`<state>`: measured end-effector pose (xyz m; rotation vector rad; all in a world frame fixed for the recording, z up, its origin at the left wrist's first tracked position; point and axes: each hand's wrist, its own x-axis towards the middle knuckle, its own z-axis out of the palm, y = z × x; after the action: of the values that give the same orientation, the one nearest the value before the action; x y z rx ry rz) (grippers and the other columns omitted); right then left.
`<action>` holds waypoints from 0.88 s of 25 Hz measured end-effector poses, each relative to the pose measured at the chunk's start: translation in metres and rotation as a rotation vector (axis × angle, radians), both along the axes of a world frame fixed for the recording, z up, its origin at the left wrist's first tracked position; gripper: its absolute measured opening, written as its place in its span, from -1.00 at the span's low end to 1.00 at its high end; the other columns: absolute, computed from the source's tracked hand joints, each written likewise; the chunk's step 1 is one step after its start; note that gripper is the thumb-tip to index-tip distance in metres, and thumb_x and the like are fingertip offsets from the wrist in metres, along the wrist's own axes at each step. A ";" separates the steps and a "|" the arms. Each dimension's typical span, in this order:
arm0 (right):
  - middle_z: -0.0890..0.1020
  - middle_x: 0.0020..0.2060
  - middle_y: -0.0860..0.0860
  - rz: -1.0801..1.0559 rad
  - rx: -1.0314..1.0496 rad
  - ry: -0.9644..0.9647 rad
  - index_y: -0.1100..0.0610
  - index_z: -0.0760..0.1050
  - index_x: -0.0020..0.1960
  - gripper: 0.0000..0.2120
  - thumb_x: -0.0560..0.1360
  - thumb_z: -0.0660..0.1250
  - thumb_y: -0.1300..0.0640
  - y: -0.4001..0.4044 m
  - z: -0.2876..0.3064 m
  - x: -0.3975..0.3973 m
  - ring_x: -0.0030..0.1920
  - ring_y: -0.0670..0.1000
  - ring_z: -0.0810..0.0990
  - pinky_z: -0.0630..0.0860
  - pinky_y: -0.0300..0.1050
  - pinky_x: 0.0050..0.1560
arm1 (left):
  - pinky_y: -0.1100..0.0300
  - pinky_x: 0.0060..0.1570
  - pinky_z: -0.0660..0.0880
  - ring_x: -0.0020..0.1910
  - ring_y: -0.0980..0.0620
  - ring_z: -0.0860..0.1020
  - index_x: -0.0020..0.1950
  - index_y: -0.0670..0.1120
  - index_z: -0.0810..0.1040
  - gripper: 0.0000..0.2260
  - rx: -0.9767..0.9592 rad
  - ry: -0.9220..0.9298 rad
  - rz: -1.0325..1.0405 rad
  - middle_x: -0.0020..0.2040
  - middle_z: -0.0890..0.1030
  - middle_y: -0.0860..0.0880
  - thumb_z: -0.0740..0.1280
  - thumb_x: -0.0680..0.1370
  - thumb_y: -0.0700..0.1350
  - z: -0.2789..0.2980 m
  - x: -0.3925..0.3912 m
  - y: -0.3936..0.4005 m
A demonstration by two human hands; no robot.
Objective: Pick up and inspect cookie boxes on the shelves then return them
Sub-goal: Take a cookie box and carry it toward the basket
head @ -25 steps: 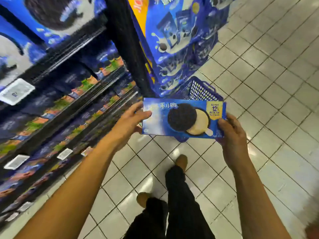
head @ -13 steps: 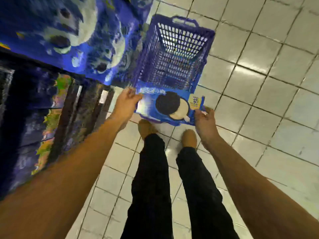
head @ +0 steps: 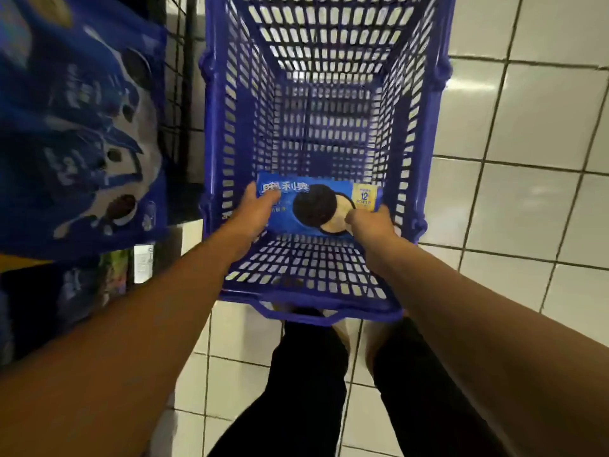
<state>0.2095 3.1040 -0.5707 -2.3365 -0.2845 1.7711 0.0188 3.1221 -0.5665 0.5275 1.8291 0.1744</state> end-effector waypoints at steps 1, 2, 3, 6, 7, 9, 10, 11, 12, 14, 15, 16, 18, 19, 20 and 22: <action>0.48 0.30 0.12 0.007 -0.049 0.010 0.17 0.27 0.48 -0.48 0.54 0.27 0.22 -0.001 -0.016 -0.004 0.16 0.15 0.50 0.49 0.02 0.16 | 0.24 -0.22 0.47 -0.09 0.14 0.53 0.48 -0.07 0.27 -0.61 -0.018 0.010 0.021 0.16 0.51 0.04 0.19 0.67 0.00 -0.015 -0.001 0.001; 0.46 0.35 0.19 0.018 -0.089 0.037 0.21 0.27 0.48 -0.48 0.55 0.27 0.21 -0.003 -0.032 -0.007 0.22 0.18 0.49 0.47 0.04 0.18 | 0.21 -0.12 0.49 -0.01 0.08 0.55 0.49 -0.07 0.25 -0.59 -0.045 0.007 0.043 0.21 0.51 0.05 0.18 0.67 0.03 -0.030 -0.002 0.000; 0.44 0.38 0.23 0.027 -0.116 0.063 0.25 0.28 0.48 -0.48 0.56 0.27 0.20 -0.004 -0.044 -0.009 0.25 0.20 0.49 0.45 0.00 0.13 | 0.11 0.08 0.50 0.17 -0.02 0.54 0.54 -0.06 0.21 -0.54 -0.073 0.000 0.059 0.35 0.47 0.01 0.16 0.67 0.06 -0.044 -0.004 0.000; 0.39 0.43 0.24 0.048 -0.128 0.046 0.28 0.21 0.52 -0.46 0.58 0.24 0.21 -0.008 -0.075 -0.010 0.35 0.26 0.44 0.39 -0.01 0.05 | -0.14 0.40 0.32 0.42 -0.16 0.39 0.58 -0.05 0.18 -0.50 -0.141 -0.002 0.094 0.53 0.32 -0.09 0.12 0.68 0.10 -0.076 -0.007 -0.006; 0.36 0.46 0.22 0.042 -0.138 0.032 0.25 0.12 0.56 -0.41 0.59 0.23 0.21 -0.009 -0.083 -0.010 0.34 0.26 0.43 0.39 0.02 0.06 | -0.12 0.38 0.35 0.37 -0.15 0.43 0.55 -0.05 0.23 -0.53 -0.142 -0.006 0.101 0.49 0.37 -0.09 0.11 0.68 0.09 -0.083 -0.005 -0.009; 0.32 0.49 0.17 0.014 -0.169 0.018 0.17 -0.06 0.62 -0.31 0.60 0.22 0.19 -0.008 -0.094 -0.012 0.28 0.24 0.43 0.37 0.03 0.04 | -0.05 0.31 0.40 0.31 -0.11 0.46 0.54 -0.05 0.24 -0.55 -0.130 0.002 0.097 0.45 0.41 -0.07 0.10 0.68 0.08 -0.091 -0.002 -0.017; 0.32 0.50 0.17 0.013 -0.182 0.023 0.15 -0.07 0.63 -0.30 0.60 0.23 0.18 -0.008 -0.099 -0.013 0.30 0.23 0.42 0.37 0.04 0.05 | -0.05 0.31 0.39 0.32 -0.11 0.46 0.55 -0.04 0.22 -0.54 -0.133 0.016 0.086 0.46 0.40 -0.08 0.10 0.68 0.09 -0.096 0.000 -0.020; 0.33 0.49 0.16 0.012 -0.194 0.031 0.15 -0.02 0.62 -0.32 0.60 0.23 0.17 -0.006 -0.102 -0.013 0.31 0.22 0.43 0.39 0.06 0.08 | -0.06 0.34 0.37 0.36 -0.13 0.43 0.57 -0.03 0.18 -0.52 -0.147 0.029 0.070 0.48 0.38 -0.09 0.10 0.68 0.09 -0.098 0.001 -0.022; 0.37 0.46 0.17 0.003 -0.201 0.037 0.17 0.06 0.60 -0.37 0.60 0.23 0.16 -0.005 -0.102 -0.012 0.28 0.19 0.45 0.40 0.07 0.09 | -0.08 0.39 0.33 0.41 -0.15 0.38 0.59 -0.02 0.12 -0.49 -0.169 0.033 0.046 0.52 0.32 -0.10 0.10 0.68 0.10 -0.100 0.002 -0.023; 0.45 0.38 0.18 -0.008 -0.210 0.059 0.22 0.22 0.52 -0.48 0.60 0.21 0.16 -0.003 -0.096 -0.010 0.15 0.14 0.47 0.42 0.02 -0.03 | -0.09 0.45 0.23 0.50 -0.17 0.25 0.62 -0.01 -0.03 -0.43 -0.189 0.037 -0.035 0.59 0.19 -0.09 0.09 0.68 0.10 -0.094 0.004 -0.025; 0.49 0.32 0.18 -0.004 -0.210 0.069 0.24 0.27 0.48 -0.52 0.59 0.20 0.17 -0.002 -0.090 -0.009 0.14 0.13 0.50 0.46 0.01 -0.05 | -0.08 0.44 0.20 0.52 -0.17 0.21 0.63 -0.01 -0.06 -0.42 -0.178 0.033 -0.066 0.60 0.15 -0.09 0.10 0.68 0.09 -0.085 0.007 -0.025; 0.52 0.27 0.18 -0.003 -0.204 0.074 0.25 0.29 0.45 -0.54 0.58 0.20 0.17 -0.001 -0.081 -0.007 0.16 0.14 0.52 0.50 0.01 -0.02 | -0.06 0.43 0.19 0.53 -0.16 0.19 0.63 -0.01 -0.06 -0.42 -0.159 0.031 -0.079 0.60 0.13 -0.08 0.11 0.68 0.08 -0.074 0.009 -0.025; 0.50 0.20 0.11 0.007 -0.179 0.098 0.25 0.29 0.45 -0.54 0.58 0.22 0.18 0.001 -0.055 -0.004 0.14 0.10 0.50 0.50 0.04 0.11 | -0.05 0.41 0.22 0.52 -0.15 0.22 0.61 -0.01 0.03 -0.46 -0.114 0.036 -0.099 0.59 0.16 -0.07 0.13 0.68 0.06 -0.045 0.011 -0.023; 0.46 0.19 0.09 0.021 -0.159 0.111 0.24 0.28 0.46 -0.53 0.58 0.24 0.17 0.001 -0.038 -0.003 0.12 0.07 0.44 0.44 0.01 0.11 | -0.05 0.39 0.26 0.49 -0.15 0.27 0.59 -0.02 0.12 -0.49 -0.094 0.036 -0.095 0.57 0.22 -0.08 0.14 0.67 0.06 -0.027 0.011 -0.023; 0.42 0.22 0.10 0.032 -0.134 0.119 0.23 0.27 0.48 -0.51 0.59 0.26 0.16 0.001 -0.020 -0.001 0.11 0.06 0.39 0.38 0.00 0.12 | -0.04 0.37 0.29 0.44 -0.15 0.33 0.55 -0.04 0.22 -0.53 -0.079 0.028 -0.070 0.53 0.30 -0.10 0.16 0.67 0.06 -0.007 0.011 -0.022; 0.43 0.33 0.13 0.046 -0.081 0.138 0.21 0.32 0.45 -0.55 0.60 0.27 0.14 0.000 0.022 0.004 0.11 0.06 0.40 0.36 0.00 0.13 | -0.02 0.32 0.37 0.33 -0.13 0.44 0.38 -0.09 0.41 -0.67 -0.072 -0.001 -0.004 0.39 0.45 -0.13 0.18 0.66 0.03 0.037 0.014 -0.026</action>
<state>0.2140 3.1036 -0.5491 -2.2638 -0.2522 1.9901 0.0326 3.0963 -0.5291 0.4803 1.8259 0.1061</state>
